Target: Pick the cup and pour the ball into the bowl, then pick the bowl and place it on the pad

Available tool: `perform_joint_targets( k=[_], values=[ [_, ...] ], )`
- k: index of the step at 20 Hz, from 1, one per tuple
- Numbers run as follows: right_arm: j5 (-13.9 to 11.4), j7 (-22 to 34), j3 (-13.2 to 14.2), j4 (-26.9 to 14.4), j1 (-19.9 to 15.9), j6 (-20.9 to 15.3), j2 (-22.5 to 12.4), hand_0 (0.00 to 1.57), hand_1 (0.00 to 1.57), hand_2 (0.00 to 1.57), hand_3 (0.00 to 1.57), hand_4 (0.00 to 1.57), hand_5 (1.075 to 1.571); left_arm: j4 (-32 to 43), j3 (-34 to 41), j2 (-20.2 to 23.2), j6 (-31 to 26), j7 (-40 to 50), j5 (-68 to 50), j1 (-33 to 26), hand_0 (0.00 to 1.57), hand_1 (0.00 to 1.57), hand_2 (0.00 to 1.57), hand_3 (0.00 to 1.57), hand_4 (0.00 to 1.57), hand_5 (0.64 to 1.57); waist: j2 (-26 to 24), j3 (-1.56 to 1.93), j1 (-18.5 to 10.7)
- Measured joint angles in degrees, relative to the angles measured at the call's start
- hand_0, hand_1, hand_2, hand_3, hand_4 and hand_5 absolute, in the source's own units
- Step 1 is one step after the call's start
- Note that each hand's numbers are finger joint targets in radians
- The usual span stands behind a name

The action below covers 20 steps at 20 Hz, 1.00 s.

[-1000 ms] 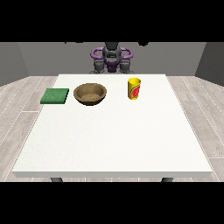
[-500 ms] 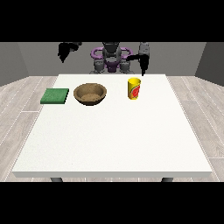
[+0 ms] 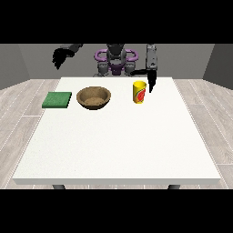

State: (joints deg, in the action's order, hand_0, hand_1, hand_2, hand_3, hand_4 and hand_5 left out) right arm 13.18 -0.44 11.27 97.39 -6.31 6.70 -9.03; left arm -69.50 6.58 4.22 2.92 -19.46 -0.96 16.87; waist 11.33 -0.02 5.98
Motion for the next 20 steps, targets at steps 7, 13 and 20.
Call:
perform_joint_targets(
  k=[7,13,20],
  values=[
    [2.3,-0.7,3.0,-5.2,-2.7,2.6,-2.9,0.00,0.00,0.00,0.00,0.67,1.563,12.2,1.0,-0.7,0.5,-7.5,0.8,4.3,0.00,0.00,0.00,0.00,0.21,1.435,0.1,0.00,0.3],
    [3.4,0.2,3.2,-4.2,-3.2,3.9,-3.9,0.00,0.00,0.00,0.00,0.66,1.569,23.6,4.8,0.6,1.1,-14.4,-0.4,8.2,0.92,0.92,1.32,1.38,1.24,1.538,1.5,-0.01,2.5],
    [7.6,1.5,5.7,-2.3,-3.9,7.1,-6.8,0.00,0.00,0.00,0.17,0.64,1.566,29.7,6.3,3.2,8.6,-20.6,3.2,10.4,1.28,1.28,1.57,1.57,1.38,1.449,3.5,0.18,6.0]
  ],
)
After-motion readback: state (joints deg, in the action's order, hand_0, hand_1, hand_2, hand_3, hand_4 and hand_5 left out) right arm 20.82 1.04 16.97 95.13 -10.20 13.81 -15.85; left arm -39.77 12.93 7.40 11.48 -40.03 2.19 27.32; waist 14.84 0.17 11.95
